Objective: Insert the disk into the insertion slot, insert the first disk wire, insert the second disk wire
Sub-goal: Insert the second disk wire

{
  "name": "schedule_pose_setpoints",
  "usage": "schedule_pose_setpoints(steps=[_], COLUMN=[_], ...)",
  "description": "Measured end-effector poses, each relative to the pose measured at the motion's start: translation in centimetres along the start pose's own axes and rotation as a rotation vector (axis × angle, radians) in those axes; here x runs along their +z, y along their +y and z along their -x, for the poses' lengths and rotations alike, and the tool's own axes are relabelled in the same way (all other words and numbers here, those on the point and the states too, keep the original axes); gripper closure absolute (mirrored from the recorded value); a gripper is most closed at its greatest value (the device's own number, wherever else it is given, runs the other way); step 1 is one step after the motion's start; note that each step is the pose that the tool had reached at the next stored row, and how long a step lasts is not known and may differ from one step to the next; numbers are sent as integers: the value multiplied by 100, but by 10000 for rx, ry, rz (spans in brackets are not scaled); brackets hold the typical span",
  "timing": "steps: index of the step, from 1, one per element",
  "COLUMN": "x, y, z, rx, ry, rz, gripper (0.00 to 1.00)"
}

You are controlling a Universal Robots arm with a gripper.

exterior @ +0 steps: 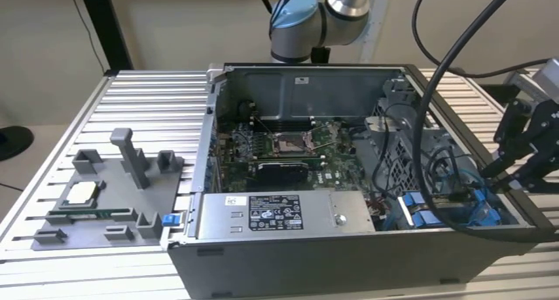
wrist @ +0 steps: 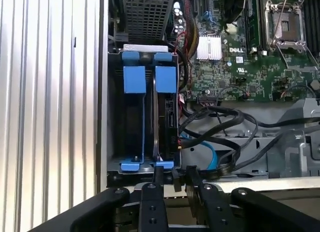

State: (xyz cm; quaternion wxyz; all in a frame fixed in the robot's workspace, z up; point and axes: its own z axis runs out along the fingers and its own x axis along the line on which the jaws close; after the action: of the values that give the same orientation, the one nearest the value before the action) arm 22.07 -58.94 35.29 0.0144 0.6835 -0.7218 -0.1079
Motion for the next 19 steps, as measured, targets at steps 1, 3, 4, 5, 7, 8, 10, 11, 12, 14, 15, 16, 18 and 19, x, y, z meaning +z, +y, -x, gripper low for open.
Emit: schedule_pose_setpoints(steps=[1, 3, 4, 5, 7, 8, 10, 11, 12, 14, 15, 16, 18, 19], x=[1, 4, 5, 5, 4, 1, -20, -28, -29, -30, -30, -28, -16, -8], y=[0, 0, -1, -1, -3, -4, -4, -4, -7, -8, -9, -10, -13, -14], z=[0, -1, -1, 0, -1, -3, -7, -8, -11, -20, -27, -33, -40, -42], rx=[106, 330, 430, 490, 503, 499, 482, 471, 467, 471, 476, 482, 504, 516], ry=[-18, -54, -71, -82, -95, -129, -252, -320, -353, -360, -357, -356, -354, -353], rz=[7, 22, 24, 19, 18, 26, 55, 73, 88, 118, 144, 182, 265, 297], gripper=[0, 0, 0, 0, 0, 0, 0, 0, 0, 0, 0, 0, 0, 0])
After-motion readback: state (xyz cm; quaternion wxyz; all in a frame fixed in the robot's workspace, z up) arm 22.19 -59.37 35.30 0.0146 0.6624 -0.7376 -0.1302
